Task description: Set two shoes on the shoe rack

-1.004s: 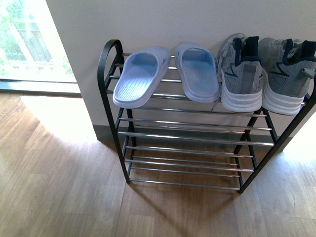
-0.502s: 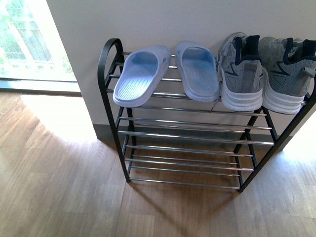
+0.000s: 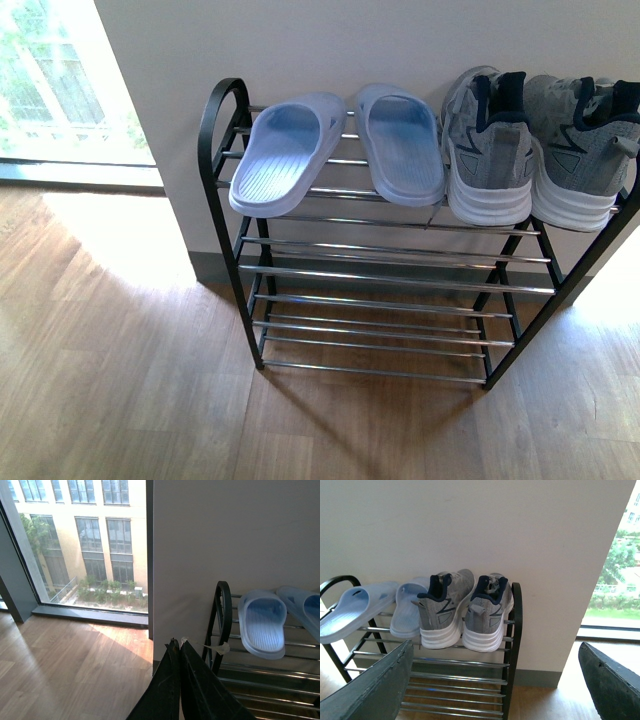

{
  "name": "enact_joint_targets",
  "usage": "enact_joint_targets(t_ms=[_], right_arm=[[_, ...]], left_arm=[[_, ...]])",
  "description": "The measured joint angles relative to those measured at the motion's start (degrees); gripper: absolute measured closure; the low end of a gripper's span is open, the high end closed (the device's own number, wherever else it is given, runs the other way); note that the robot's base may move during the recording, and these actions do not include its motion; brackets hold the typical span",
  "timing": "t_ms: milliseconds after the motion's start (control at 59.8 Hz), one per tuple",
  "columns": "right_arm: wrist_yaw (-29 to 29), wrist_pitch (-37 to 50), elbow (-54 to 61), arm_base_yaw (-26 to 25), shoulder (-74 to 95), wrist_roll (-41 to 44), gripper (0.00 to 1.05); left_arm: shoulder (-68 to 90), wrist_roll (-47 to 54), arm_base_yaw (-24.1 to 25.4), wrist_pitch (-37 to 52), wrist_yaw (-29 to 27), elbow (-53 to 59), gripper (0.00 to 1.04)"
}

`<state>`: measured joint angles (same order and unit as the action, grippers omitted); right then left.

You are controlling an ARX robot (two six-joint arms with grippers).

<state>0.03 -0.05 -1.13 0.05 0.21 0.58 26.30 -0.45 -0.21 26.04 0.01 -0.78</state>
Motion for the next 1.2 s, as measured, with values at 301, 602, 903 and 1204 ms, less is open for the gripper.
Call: enact_joint_targets(t_ms=[301,602,903,1204], right_arm=[[0.0,0.0,0.0,0.0,0.0,0.0,0.09],[0.0,0.0,0.0,0.0,0.0,0.0,0.09],[0.0,0.0,0.0,0.0,0.0,0.0,0.09],[0.0,0.0,0.0,0.0,0.0,0.0,0.09]], left_arm=[[-9.3,0.0,0.0,-9.0,0.0,0.0,1.03],[-14.4,0.0,0.0,-14.0,0.0,0.0,1.03],[-25.1,0.0,0.0,-25.6,0.0,0.0,1.03],[-25.4,0.0,0.0,-26.1,0.0,0.0,0.74]])
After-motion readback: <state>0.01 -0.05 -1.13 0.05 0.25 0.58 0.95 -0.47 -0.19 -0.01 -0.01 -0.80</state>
